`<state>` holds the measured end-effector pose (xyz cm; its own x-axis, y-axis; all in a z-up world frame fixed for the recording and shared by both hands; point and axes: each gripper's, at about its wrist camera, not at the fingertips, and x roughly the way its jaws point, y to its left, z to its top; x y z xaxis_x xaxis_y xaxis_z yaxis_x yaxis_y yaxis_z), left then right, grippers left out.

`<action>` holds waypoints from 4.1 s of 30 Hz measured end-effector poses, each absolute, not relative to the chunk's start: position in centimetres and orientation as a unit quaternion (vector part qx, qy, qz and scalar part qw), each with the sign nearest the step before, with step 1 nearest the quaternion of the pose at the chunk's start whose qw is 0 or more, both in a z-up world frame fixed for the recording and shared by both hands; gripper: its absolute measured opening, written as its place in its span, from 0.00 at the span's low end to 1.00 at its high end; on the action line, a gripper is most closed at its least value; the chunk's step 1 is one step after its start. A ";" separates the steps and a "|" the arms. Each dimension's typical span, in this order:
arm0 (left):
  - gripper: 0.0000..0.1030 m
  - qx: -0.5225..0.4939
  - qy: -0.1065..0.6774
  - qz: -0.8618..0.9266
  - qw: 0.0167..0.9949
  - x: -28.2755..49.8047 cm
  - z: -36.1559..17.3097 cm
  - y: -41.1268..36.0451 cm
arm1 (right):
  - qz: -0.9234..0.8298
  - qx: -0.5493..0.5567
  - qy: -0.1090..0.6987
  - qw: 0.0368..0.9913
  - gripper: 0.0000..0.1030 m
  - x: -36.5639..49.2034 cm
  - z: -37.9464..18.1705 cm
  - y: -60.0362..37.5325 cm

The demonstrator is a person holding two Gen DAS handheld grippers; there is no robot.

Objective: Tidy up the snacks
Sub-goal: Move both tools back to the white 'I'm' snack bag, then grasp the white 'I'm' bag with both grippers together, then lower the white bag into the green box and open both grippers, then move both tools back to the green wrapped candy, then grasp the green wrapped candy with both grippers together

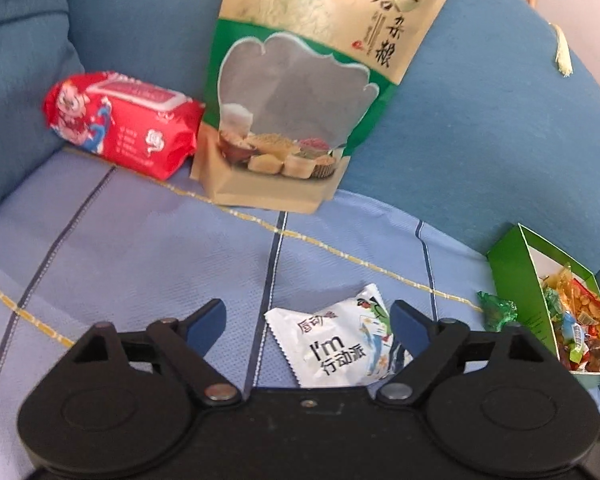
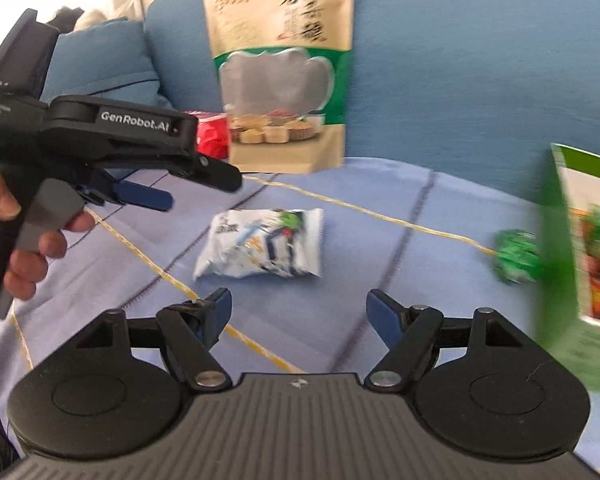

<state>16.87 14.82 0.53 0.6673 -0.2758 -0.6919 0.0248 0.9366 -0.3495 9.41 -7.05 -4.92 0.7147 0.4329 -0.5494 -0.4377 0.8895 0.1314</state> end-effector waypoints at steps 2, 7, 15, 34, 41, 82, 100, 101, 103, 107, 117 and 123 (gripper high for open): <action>1.00 -0.162 0.404 -0.096 0.895 17.2 0.1 15.0 | 0.250 -0.021 0.295 0.922 1.00 10.6 -5.1 -6.0; 1.00 -0.170 0.422 -0.131 0.881 18.1 -1.0 14.8 | 0.290 -0.035 0.312 0.904 1.00 13.2 -5.6 -4.8; 0.64 -0.176 0.432 -0.160 0.870 18.7 -2.5 13.3 | 0.294 0.001 0.317 0.902 0.81 12.9 -6.1 -4.7; 0.49 -0.104 0.381 -0.313 0.864 14.2 5.6 0.3 | 0.164 0.043 0.218 0.961 0.66 2.9 -0.5 -17.0; 0.46 -0.103 0.363 -0.375 0.847 16.2 7.7 -7.0 | 0.101 0.063 0.186 0.975 0.66 2.4 1.0 -23.9; 0.58 -0.102 0.420 -0.216 0.875 22.6 0.0 -5.5 | 0.074 0.028 0.207 0.975 0.91 0.1 -3.5 -24.0; 0.00 -0.101 0.457 -0.300 0.832 18.8 -2.0 -4.4 | 0.116 0.018 0.258 0.959 0.92 -0.8 -5.9 -21.9; 0.00 -0.100 0.464 -0.309 0.824 17.6 -1.9 -4.0 | 0.122 0.020 0.261 0.957 0.92 -0.9 -6.1 -21.6; 0.01 -0.090 0.475 -0.328 0.812 15.3 -1.9 -3.2 | 0.135 0.025 0.270 0.953 0.92 -1.4 -6.5 -21.0; 0.50 -0.075 0.467 -0.323 0.820 12.5 -1.7 -1.6 | 0.155 0.031 0.289 0.944 0.92 -1.0 -7.4 -19.3; 0.54 -0.109 0.471 -0.323 0.814 13.0 -1.5 -0.7 | 0.164 0.023 0.294 0.941 0.91 1.5 -7.5 -17.0; 0.10 -0.094 0.476 -0.321 0.813 13.6 -2.0 -1.8 | 0.128 0.023 0.295 0.947 0.71 2.9 -7.8 -16.8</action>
<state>13.58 -1.84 -2.04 0.3394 -0.6120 -0.7143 0.4330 0.7758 -0.4590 2.89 -16.85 -7.77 0.7938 0.2551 -0.5520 -0.2279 0.9664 0.1188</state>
